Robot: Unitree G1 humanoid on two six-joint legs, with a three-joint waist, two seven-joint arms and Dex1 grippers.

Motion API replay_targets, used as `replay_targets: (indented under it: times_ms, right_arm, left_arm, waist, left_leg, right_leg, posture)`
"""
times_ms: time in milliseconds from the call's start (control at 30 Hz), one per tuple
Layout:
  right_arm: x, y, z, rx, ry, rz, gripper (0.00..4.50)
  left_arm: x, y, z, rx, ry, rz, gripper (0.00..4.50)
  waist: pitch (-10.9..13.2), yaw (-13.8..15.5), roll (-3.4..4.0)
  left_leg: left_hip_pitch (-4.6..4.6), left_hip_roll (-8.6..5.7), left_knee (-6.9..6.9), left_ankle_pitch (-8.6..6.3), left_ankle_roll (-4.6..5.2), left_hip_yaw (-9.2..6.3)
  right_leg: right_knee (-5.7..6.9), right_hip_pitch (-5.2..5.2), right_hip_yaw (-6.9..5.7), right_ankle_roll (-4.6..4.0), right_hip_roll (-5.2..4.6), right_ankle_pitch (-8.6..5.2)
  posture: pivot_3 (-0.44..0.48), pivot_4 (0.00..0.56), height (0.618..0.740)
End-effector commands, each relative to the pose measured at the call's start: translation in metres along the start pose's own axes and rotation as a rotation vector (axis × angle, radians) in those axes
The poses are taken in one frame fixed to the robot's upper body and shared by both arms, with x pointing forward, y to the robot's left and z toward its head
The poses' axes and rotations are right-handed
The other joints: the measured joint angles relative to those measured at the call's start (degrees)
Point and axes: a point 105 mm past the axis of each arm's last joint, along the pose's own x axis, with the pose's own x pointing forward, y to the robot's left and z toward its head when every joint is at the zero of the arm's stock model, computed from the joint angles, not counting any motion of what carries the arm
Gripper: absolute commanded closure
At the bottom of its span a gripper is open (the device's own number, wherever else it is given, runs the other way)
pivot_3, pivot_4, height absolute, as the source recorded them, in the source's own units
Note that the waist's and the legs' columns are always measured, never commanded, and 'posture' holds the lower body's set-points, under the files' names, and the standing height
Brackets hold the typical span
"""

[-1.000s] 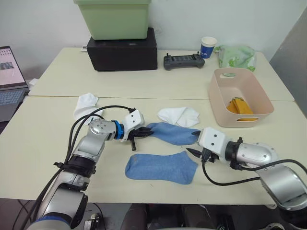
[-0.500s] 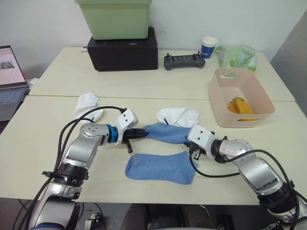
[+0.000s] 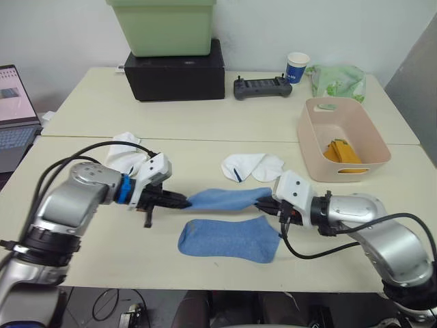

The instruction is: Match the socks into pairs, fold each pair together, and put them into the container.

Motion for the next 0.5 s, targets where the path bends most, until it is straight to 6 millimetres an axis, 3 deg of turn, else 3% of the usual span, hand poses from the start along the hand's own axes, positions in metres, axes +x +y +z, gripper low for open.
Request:
replay_targets:
  times_ms: [33,233,500]
  right_arm:
    - [-0.009,0.011,0.008,0.102,-0.007,0.077,4.45]
    - [0.002,0.006,-0.005,0.265,0.055,0.088,4.45]
    - [0.019,-0.047,-0.016,0.425,0.095,-0.053,4.45]
  left_arm:
    - [-0.011,-0.012,0.001,-0.013,0.072,-0.09,4.5]
    - [0.003,0.003,-0.015,-0.085,0.14,-0.129,4.5]
    - [0.035,0.054,0.005,-0.111,0.14,-0.076,4.5]
  waist:
    - [0.0,0.02,0.01]
    - [0.0,0.0,0.03]
    - [0.0,-0.1,0.0]
  left_leg:
    - [0.01,0.0,0.0,-0.02,0.03,0.0]
    - [0.07,-0.02,-0.01,-0.06,0.1,0.02]
    - [-0.07,-0.04,0.06,0.03,-0.02,0.05]
  right_leg:
    - [0.0,0.01,0.0,0.0,0.0,0.0]
    - [0.01,0.01,0.02,0.0,0.0,0.0]
    - [0.05,-0.17,0.02,0.0,0.02,0.0]
  posture:
    - [0.0,0.15,0.725]
    - [0.0,0.15,0.725]
    - [0.0,0.15,0.725]
